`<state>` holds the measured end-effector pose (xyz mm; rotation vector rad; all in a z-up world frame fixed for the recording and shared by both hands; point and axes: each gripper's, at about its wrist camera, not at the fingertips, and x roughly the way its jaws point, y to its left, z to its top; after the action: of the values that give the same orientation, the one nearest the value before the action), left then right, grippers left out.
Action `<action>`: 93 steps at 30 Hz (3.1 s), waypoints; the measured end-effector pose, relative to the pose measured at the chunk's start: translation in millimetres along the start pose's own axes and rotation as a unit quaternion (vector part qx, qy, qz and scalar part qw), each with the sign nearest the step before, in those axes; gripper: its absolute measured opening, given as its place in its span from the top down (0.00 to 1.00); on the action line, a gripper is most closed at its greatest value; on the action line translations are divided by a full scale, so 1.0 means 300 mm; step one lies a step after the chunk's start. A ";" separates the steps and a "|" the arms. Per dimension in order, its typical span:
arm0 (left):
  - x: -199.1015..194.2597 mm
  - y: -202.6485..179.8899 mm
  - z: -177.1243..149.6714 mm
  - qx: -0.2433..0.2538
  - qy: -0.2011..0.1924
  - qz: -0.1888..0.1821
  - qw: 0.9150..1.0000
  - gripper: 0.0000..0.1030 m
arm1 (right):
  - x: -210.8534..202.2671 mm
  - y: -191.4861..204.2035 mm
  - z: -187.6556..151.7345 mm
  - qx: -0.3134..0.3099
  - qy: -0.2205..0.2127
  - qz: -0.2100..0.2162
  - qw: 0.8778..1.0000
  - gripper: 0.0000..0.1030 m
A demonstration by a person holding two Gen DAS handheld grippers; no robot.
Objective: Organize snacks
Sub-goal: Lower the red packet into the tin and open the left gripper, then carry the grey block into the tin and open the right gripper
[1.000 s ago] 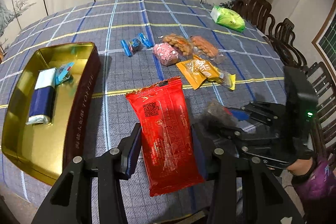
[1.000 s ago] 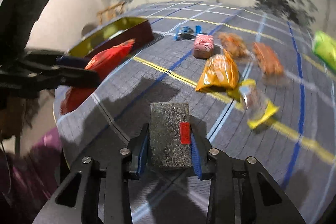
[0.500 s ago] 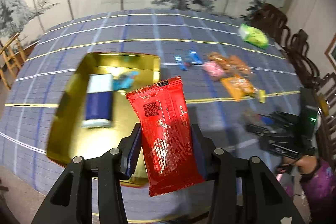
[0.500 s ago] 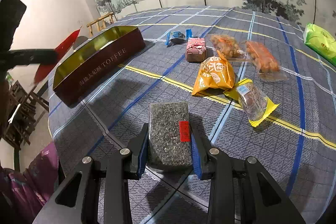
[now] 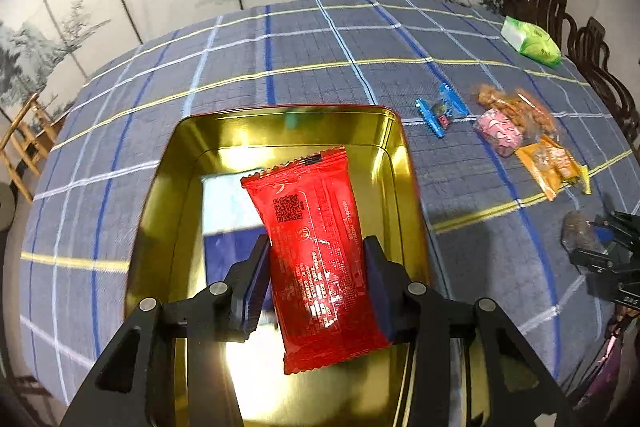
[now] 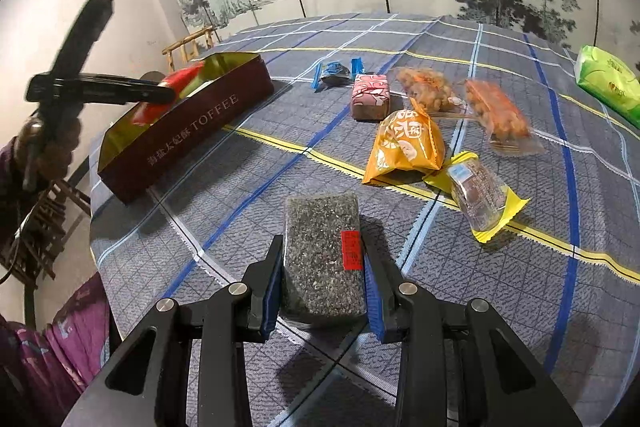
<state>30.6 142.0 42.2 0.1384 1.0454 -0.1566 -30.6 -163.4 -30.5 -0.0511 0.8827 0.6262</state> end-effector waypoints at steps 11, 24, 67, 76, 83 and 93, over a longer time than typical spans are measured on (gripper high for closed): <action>0.088 -0.018 0.059 0.024 0.012 -0.024 0.999 0.62 | -0.001 -0.012 0.004 0.006 -0.002 -0.001 1.000 0.65; 0.054 -0.039 0.051 0.025 0.001 -0.010 1.000 0.59 | 0.000 -0.012 0.003 0.006 -0.002 -0.001 1.000 0.65; -0.253 -0.034 -0.243 -0.068 -0.125 0.068 0.987 0.26 | 0.016 0.084 0.007 -0.009 0.018 -0.096 0.995 0.65; -0.276 0.203 -0.305 -0.137 -0.167 0.083 0.973 0.23 | 0.022 0.125 0.017 0.027 0.037 -0.078 0.996 0.65; -0.248 0.387 -0.359 -0.165 -0.188 0.110 0.962 0.23 | 0.002 0.166 0.075 0.069 0.015 -0.037 0.997 0.65; -0.190 0.559 -0.373 -0.241 -0.212 0.085 0.943 0.23 | 0.045 0.348 0.298 0.077 -0.007 0.048 0.996 0.65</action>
<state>-60.0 331.2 43.0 -0.2429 0.6113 0.2229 -16.8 -44.9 39.1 0.1356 0.9222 0.6448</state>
